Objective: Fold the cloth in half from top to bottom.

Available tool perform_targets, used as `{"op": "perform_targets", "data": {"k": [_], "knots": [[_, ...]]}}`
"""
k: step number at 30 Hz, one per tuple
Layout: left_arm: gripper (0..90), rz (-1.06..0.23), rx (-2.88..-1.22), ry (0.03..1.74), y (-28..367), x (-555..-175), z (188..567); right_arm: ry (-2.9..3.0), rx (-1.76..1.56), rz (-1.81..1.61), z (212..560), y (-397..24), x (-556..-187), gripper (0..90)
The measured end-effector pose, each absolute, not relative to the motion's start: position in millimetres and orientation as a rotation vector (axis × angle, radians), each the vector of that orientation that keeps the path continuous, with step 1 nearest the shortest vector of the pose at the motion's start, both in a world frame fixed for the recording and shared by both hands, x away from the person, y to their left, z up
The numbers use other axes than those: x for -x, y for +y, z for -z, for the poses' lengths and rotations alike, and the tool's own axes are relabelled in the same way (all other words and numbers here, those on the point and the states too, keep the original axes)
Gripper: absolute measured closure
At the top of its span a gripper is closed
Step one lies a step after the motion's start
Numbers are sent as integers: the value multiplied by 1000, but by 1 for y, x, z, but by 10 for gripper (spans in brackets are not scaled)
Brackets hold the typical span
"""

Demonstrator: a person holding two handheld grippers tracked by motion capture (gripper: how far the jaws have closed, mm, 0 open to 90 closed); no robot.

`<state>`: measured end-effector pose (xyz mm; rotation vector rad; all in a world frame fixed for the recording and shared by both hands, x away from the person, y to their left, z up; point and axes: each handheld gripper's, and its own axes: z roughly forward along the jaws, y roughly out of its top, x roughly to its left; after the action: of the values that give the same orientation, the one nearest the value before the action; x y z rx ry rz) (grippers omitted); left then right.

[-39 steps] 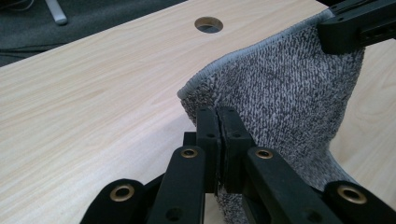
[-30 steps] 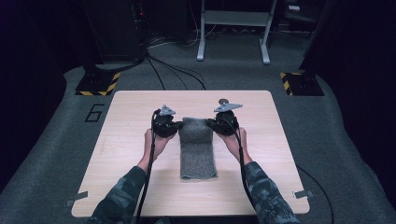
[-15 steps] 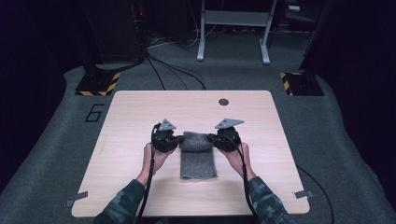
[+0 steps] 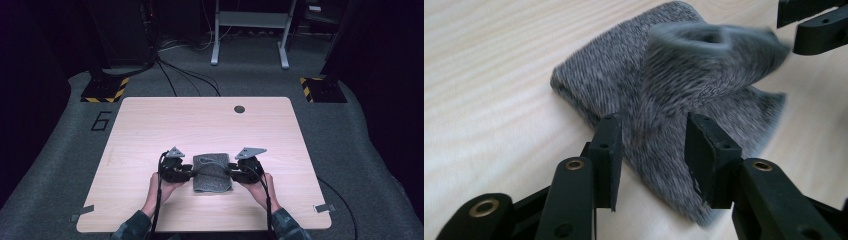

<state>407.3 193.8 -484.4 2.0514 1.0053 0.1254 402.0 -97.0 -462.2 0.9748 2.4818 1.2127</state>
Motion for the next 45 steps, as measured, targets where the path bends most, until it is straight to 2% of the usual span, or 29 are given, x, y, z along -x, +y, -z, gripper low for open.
{"op": "perform_targets", "data": {"k": [3,7,8,10,12,16,30,39,45], "knots": [[484,-113,-2031,1029,204,-398,480,2455,-1005,-1254,457,-107,-395,556],[387,-167,-1989,1085,214,-400,474,2412,-1054,-1274,453,-113,-401,464],[374,-172,-1988,1097,215,-404,474,2405,-1063,-1256,454,-112,-405,415],[331,-186,-1987,1124,211,-409,477,2406,-1086,-1210,460,-107,-413,362],[304,-187,-2006,1130,202,-412,482,2402,-1104,-1151,468,-100,-418,268],[219,-210,-2057,1104,190,-411,490,2428,-1101,-1054,485,-89,-419,192],[206,-303,-2232,1067,185,-404,513,2445,-1087,-926,511,-97,-400,168],[202,-391,-2246,1061,185,-399,516,2424,-1082,-954,514,-110,-396,138],[150,-409,-2179,1098,202,-394,510,2382,-1168,-1069,507,-137,-391,84]]}}
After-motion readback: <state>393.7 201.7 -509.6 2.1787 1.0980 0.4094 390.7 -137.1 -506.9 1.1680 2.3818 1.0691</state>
